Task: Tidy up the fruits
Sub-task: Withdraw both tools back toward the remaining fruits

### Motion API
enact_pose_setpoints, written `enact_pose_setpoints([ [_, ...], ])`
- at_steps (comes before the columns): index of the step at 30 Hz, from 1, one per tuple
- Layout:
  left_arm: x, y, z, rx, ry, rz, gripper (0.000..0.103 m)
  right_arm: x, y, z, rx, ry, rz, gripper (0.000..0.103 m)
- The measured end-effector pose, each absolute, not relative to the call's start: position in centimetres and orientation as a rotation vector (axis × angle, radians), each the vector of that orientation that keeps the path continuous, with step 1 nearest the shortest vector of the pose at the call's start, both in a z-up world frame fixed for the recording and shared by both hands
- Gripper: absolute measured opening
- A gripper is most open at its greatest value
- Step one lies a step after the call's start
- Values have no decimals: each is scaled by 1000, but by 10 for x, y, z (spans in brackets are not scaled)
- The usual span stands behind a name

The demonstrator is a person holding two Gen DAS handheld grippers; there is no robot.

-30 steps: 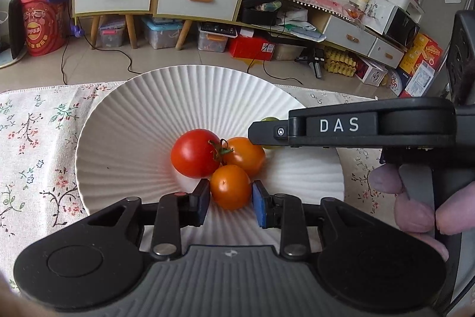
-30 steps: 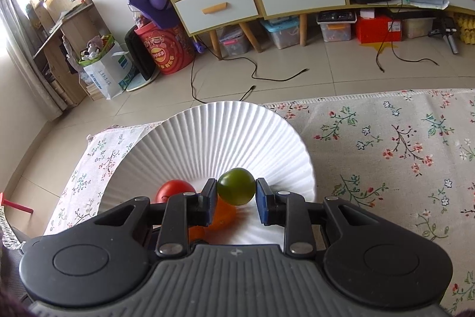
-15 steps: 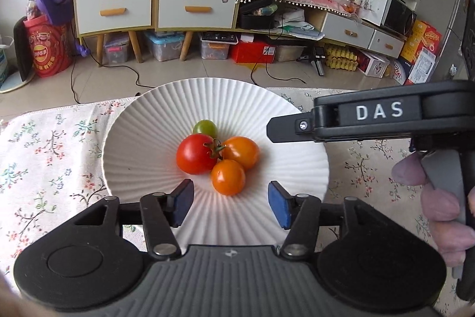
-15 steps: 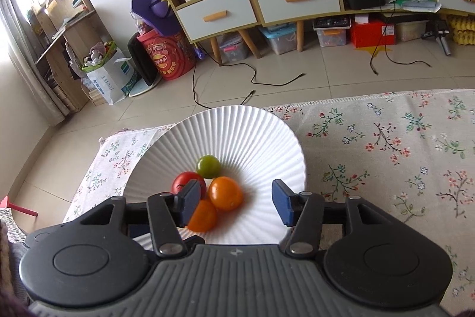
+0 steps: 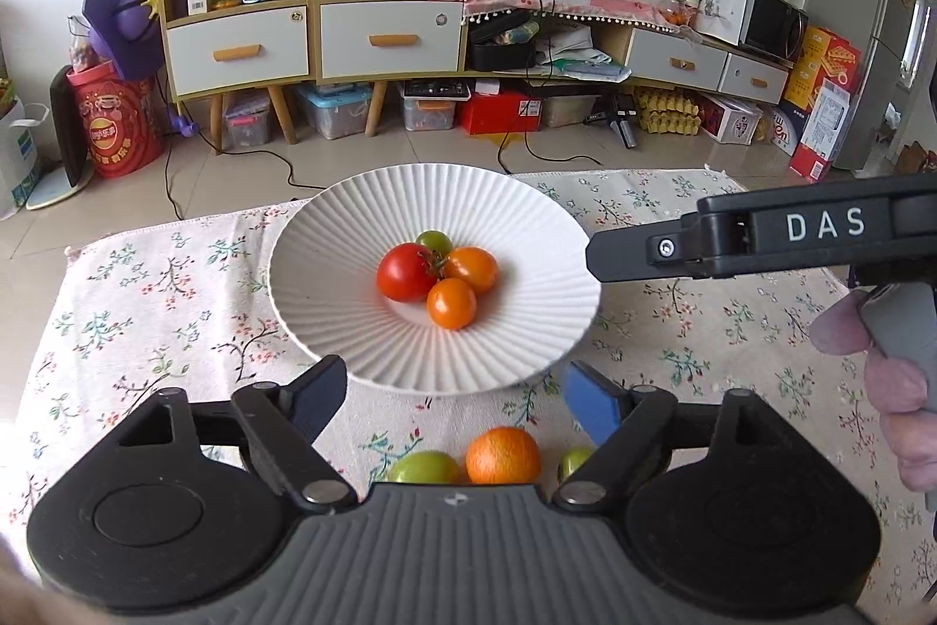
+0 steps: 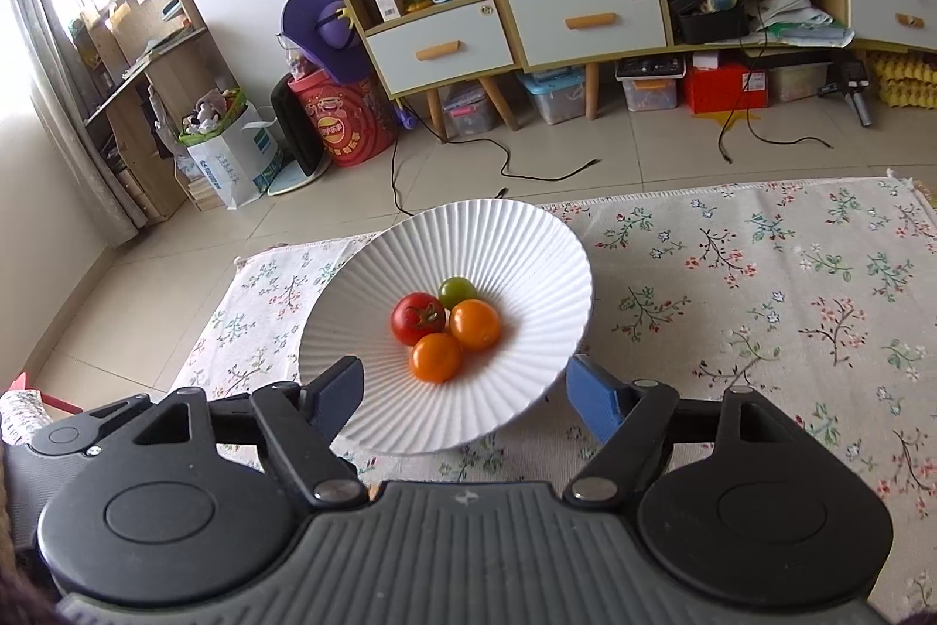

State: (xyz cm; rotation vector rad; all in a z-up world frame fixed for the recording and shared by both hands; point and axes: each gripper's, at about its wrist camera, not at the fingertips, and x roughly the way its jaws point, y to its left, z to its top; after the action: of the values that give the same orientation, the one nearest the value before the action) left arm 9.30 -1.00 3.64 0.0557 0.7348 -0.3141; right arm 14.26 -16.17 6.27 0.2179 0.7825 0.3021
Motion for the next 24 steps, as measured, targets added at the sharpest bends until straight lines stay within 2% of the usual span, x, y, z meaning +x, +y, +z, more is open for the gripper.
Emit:
enact_pose_setpoints([
  [7,78,-3,37,64,733,-303,86,127,-157,63,188,783,322,83],
  [9,75,-1,37,63,733,-294,92,121,-157,62,184,780,330,86],
  [12,71,1,37,61,731,-287,96,114,-157,60,177,772,328,92],
  [24,52,23,24,58,756,-281,98,88,-149,48,101,752,355,98],
])
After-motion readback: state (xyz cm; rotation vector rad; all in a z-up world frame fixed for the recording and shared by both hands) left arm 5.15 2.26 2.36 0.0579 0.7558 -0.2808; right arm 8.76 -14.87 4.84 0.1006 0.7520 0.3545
